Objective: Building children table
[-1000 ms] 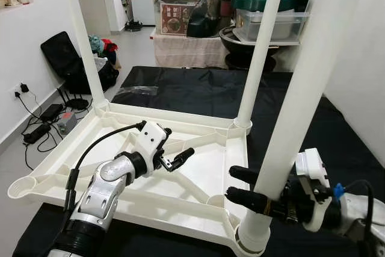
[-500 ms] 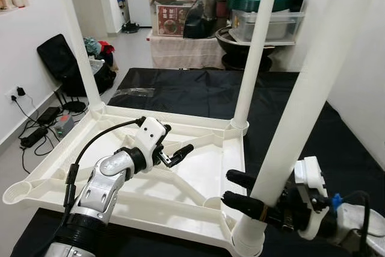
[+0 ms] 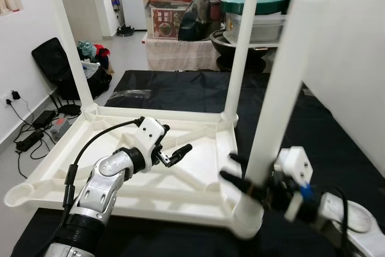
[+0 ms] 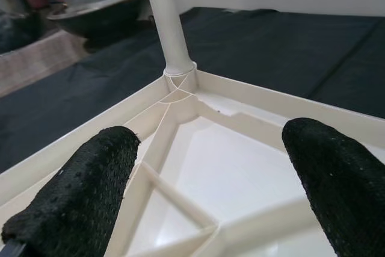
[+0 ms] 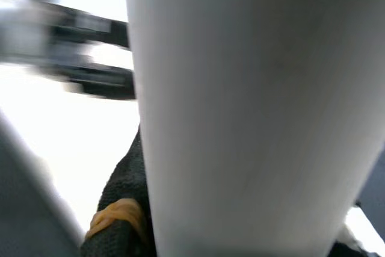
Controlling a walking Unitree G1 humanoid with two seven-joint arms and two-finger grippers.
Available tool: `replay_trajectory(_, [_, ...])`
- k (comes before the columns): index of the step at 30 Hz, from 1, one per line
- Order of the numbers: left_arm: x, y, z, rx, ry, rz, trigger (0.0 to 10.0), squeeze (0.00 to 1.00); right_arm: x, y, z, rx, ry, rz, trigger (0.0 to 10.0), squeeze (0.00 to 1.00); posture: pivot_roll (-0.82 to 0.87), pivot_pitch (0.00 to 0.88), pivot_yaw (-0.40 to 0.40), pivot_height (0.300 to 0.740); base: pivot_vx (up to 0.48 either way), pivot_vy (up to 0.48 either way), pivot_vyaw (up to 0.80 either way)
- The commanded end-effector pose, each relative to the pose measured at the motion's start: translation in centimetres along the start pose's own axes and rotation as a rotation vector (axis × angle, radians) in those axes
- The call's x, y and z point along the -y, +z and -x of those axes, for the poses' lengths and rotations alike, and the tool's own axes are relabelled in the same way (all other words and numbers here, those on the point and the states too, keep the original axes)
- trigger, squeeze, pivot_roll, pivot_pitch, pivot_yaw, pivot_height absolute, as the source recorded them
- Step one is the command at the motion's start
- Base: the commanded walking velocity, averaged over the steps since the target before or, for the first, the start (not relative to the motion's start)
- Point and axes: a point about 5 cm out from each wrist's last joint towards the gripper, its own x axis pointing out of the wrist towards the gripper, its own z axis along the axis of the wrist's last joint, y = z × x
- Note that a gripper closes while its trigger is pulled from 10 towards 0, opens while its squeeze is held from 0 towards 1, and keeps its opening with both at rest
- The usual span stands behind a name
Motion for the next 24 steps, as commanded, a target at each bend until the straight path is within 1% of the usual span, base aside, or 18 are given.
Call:
replay_trajectory(1, [0.0, -0.2, 0.0, 0.0, 0.014, 0.008, 10.0, 0.0, 2.4, -5.6, 0.9, -0.305, -0.314, -0.063, 10.0, 0.0, 0.02, 0.0, -0.022, 0.74, 0.0, 0.0, 0.0])
replay_trajectory(2, [0.0, -0.2, 0.0, 0.0, 0.014, 0.008, 10.0, 0.0, 2.4, -5.6, 0.9, -0.305, -0.314, -0.063, 10.0, 0.0, 0.02, 0.0, -0.022, 0.74, 0.0, 0.0, 0.0])
replay_trajectory(3, [0.0, -0.2, 0.0, 0.001, 0.017, 0.01, 10.0, 0.0, 2.6, -6.0, 0.9, -0.323, -0.356, -0.079, 10.0, 0.0, 0.02, 0.0, -0.022, 0.74, 0.0, 0.0, 0.0])
replay_trajectory(5, [-0.1, -0.2, -0.1, 0.001, 0.023, 0.012, 10.0, 0.0, 2.7, -6.6, 0.8, -0.338, -0.406, -0.164, 10.0, 0.0, 0.02, 0.0, -0.025, 0.74, 0.0, 0.0, 0.0])
replay_trajectory(7, [-0.1, -0.2, -0.1, 0.001, 0.023, 0.012, 10.0, 0.0, 2.7, -6.6, 0.8, -0.338, -0.406, -0.164, 10.0, 0.0, 0.02, 0.0, -0.025, 0.74, 0.0, 0.0, 0.0])
replay_trajectory(8, [-0.1, -0.2, -0.1, 0.001, 0.024, 0.014, 10.0, 0.0, 2.7, -6.8, 0.6, -0.335, -0.416, -0.209, 10.0, 0.0, 0.02, 0.0, -0.03, 0.74, 0.0, 0.0, 0.0])
replay_trajectory(10, [-0.1, -0.2, -0.1, 0.001, 0.024, 0.014, 10.0, 0.0, 2.7, -6.8, 0.6, -0.335, -0.416, -0.209, 10.0, 0.0, 0.02, 0.0, -0.03, 0.74, 0.0, 0.0, 0.0])
replay_trajectory(11, [-0.1, -0.3, 0.0, -0.002, 0.026, 0.017, 10.0, 0.0, 2.9, -6.9, 0.4, -0.325, -0.45, -0.25, 10.0, 0.0, 0.02, 0.0, -0.035, 0.74, 0.0, 0.0, 0.0])
replay_trajectory(12, [-0.1, -0.3, 0.0, -0.002, 0.026, 0.017, 10.0, 0.0, 2.9, -6.9, 0.4, -0.325, -0.45, -0.25, 10.0, 0.0, 0.02, 0.0, -0.035, 0.74, 0.0, 0.0, 0.0])
replay_trajectory(14, [0.0, -0.5, 0.1, -0.005, 0.039, 0.02, 10.0, 0.0, 3.8, -7.0, 0.2, -0.32, -0.582, -0.277, 10.0, 0.0, 0.03, 0.0, -0.043, 0.74, 0.0, 0.0, 0.0])
replay_trajectory(16, [0.0, -0.5, 0.2, -0.006, 0.05, 0.022, 10.0, 0.0, 4.5, -7.3, 0.5, -0.359, -0.731, -0.26, 10.0, 0.0, 0.03, 0.0, -0.043, 0.74, 0.0, 0.0, 0.0])
replay_trajectory(17, [0.0, -0.5, 0.2, -0.006, 0.05, 0.022, 10.0, 0.0, 4.5, -7.3, 0.5, -0.359, -0.731, -0.26, 10.0, 0.0, 0.03, 0.0, -0.043, 0.74, 0.0, 0.0, 0.0])
replay_trajectory(19, [0.0, -0.6, 0.2, -0.006, 0.055, 0.023, 10.0, 0.0, 4.6, -7.7, 0.8, -0.379, -0.845, -0.277, 10.0, 0.0, 0.02, 0.0, -0.043, 0.74, 0.0, 0.0, 0.0])
replay_trajectory(20, [0.0, -0.6, 0.2, -0.006, 0.055, 0.023, 10.0, 0.0, 4.6, -7.7, 0.8, -0.379, -0.845, -0.277, 10.0, 0.0, 0.02, 0.0, -0.043, 0.74, 0.0, 0.0, 0.0])
replay_trajectory(22, [0.0, -0.6, 0.1, -0.006, 0.058, 0.022, 10.0, 0.0, 4.5, -7.9, 1.2, -0.386, -0.921, -0.304, 10.0, 0.0, 0.02, 0.0, -0.041, 0.74, 0.0, 0.0, 0.0])
replay_trajectory(23, [0.0, -0.6, 0.1, -0.006, 0.058, 0.022, 10.0, 0.0, 4.5, -7.9, 1.2, -0.386, -0.921, -0.304, 10.0, 0.0, 0.02, 0.0, -0.041, 0.74, 0.0, 0.0, 0.0])
replay_trajectory(24, [-0.1, -0.6, 0.0, -0.006, 0.059, 0.021, 10.0, 0.0, 4.5, -8.0, 1.4, -0.392, -0.951, -0.314, 10.0, 0.0, 0.02, 0.0, -0.041, 0.74, 0.0, 0.0, 0.0])
